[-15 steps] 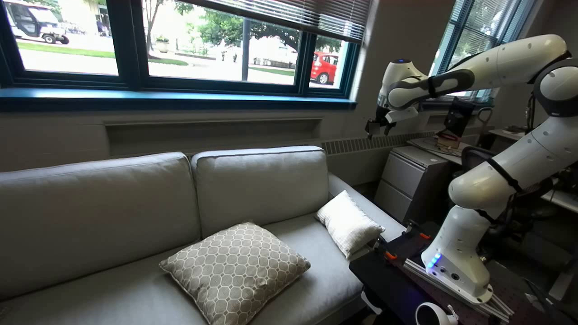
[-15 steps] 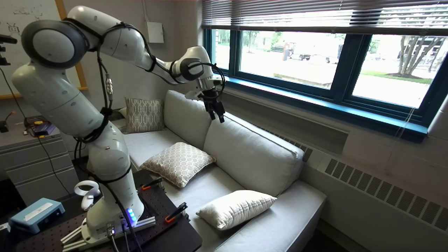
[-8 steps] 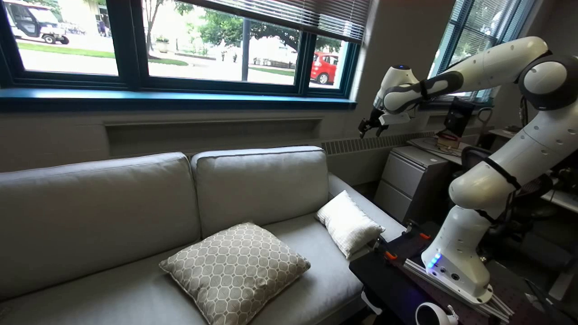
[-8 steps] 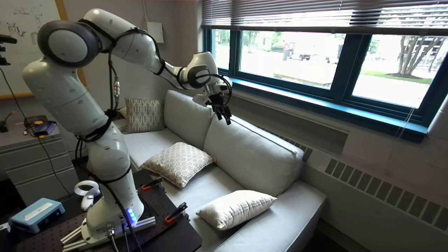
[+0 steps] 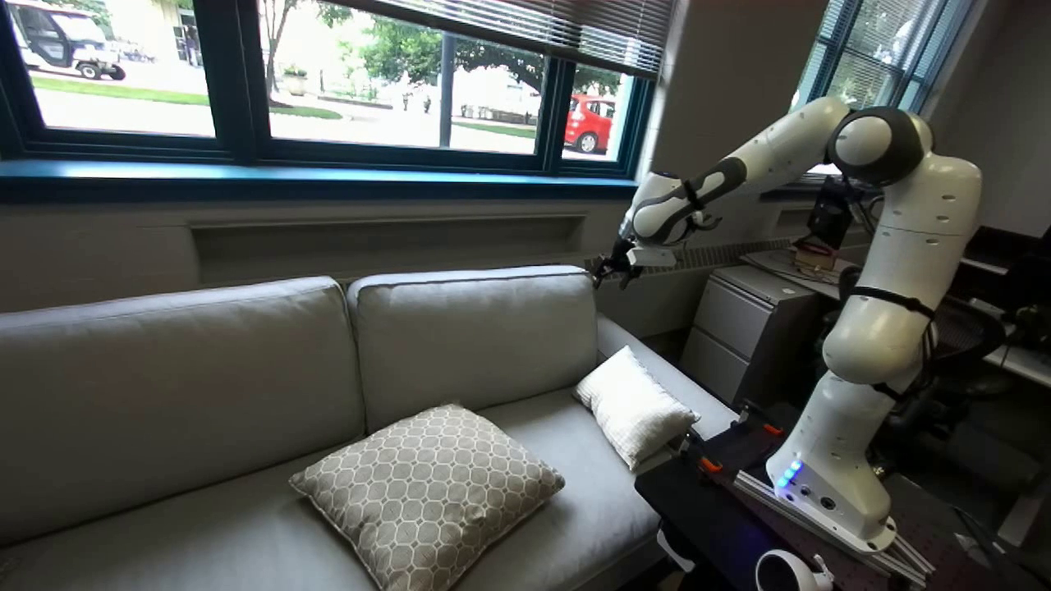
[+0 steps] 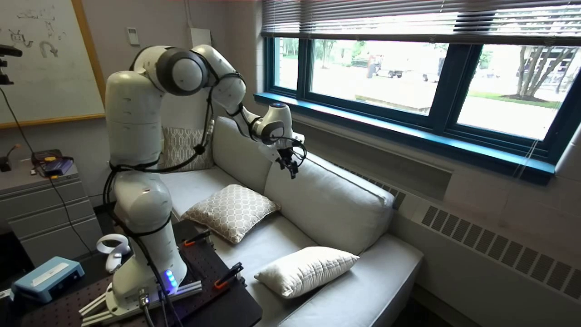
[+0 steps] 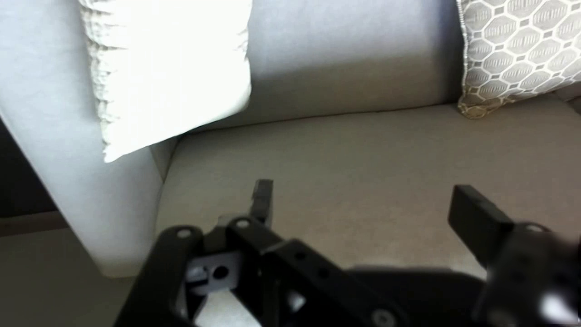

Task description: Move the big pillow to the right side of the couch

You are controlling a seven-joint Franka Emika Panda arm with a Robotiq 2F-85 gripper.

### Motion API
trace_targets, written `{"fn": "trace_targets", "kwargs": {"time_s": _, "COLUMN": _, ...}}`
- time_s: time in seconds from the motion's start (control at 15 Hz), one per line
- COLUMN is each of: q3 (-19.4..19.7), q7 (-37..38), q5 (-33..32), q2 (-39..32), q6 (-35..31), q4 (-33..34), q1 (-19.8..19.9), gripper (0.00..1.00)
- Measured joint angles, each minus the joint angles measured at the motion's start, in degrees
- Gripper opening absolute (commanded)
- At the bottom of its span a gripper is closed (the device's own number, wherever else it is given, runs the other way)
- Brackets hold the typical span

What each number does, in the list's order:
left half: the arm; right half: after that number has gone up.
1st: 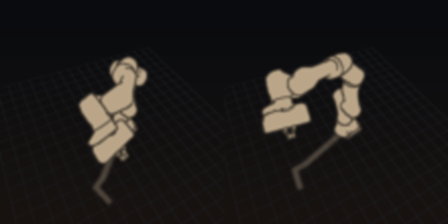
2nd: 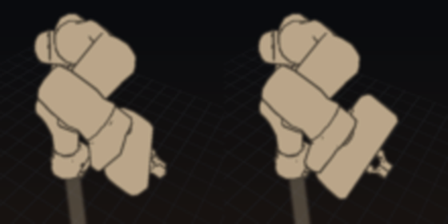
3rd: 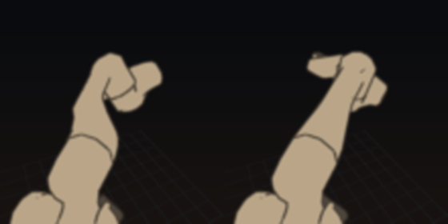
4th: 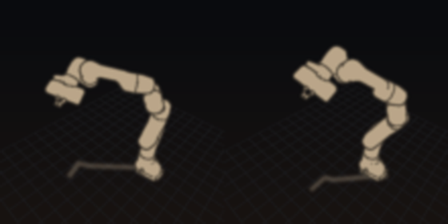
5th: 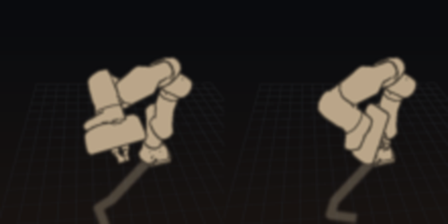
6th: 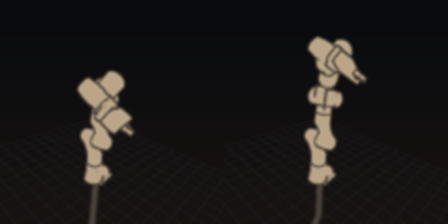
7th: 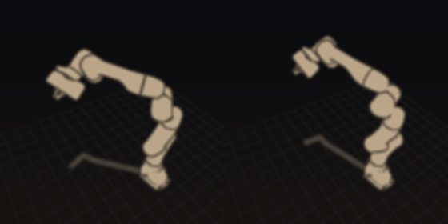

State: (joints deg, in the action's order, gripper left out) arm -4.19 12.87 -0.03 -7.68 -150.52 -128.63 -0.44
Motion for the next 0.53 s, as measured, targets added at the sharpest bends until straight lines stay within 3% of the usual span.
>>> {"fn": "trace_targets", "kwargs": {"time_s": 0.53, "q3": -3.3, "q7": -6.6, "q5": 8.4, "q2": -20.9, "q6": 1.6, "q4": 14.1, "q1": -2.3, "gripper": 1.0}}
